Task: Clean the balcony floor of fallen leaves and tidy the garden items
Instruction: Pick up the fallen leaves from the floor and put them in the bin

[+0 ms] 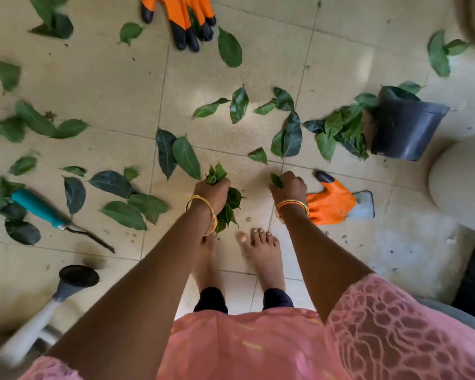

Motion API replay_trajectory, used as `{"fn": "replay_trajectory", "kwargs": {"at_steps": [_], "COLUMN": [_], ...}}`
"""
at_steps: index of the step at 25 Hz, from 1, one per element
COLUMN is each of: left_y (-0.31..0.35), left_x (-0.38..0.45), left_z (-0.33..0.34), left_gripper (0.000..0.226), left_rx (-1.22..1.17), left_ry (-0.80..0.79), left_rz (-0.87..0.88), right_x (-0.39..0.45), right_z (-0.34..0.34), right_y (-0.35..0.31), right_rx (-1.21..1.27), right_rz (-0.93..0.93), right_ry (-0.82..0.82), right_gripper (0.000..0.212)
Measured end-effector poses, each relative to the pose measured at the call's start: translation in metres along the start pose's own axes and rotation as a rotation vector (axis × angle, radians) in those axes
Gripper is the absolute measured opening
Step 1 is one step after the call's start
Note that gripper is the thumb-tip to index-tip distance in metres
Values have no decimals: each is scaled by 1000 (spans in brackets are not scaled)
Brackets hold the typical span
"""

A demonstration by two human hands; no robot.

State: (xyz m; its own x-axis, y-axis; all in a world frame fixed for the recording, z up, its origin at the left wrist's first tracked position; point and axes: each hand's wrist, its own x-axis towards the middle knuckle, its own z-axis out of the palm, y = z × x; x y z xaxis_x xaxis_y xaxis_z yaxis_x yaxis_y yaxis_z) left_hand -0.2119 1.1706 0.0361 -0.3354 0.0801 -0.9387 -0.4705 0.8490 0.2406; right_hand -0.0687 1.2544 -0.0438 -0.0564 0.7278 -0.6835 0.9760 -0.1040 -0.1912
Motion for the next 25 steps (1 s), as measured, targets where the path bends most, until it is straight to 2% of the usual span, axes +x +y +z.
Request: {"fn": "replay_trajectory", "kwargs": {"at_steps": [6, 8, 12, 15, 17, 20, 23, 25], "left_y": [-10, -9, -4, -2, -2, -4, -5, -5], "left_x": [7, 5, 9, 17, 22, 25, 18, 9], "left_z": [-10, -10, -10, -7, -5, -3, -2, -2], "left_gripper": [15, 15, 15, 16, 16, 26, 38, 46], "left_rx": [-31, -32, -26, -34, -52, -96, -74, -80], "left_ry": [-8, -16, -24, -20, -11, 0, -8, -5], "left_rz": [-71, -63, -53, -53, -68, -127, -170, -190], "right_x": [11, 13, 21, 34, 36, 32, 9, -17], "right_z": [10, 3, -1, 12, 19, 18, 4, -11], "right_y": [5, 2, -21, -35, -43, -48, -53, -60], "right_rx": [-181, -208, -280, -327, -356, -266, 30, 242], "right_rz": [-168, -248, -624, -777, -756, -607, -425, -277], "right_ry": [-7, 43, 121, 141, 138, 86, 26, -85], "right_gripper": [26, 24, 11, 21, 21, 17, 14, 23]}}
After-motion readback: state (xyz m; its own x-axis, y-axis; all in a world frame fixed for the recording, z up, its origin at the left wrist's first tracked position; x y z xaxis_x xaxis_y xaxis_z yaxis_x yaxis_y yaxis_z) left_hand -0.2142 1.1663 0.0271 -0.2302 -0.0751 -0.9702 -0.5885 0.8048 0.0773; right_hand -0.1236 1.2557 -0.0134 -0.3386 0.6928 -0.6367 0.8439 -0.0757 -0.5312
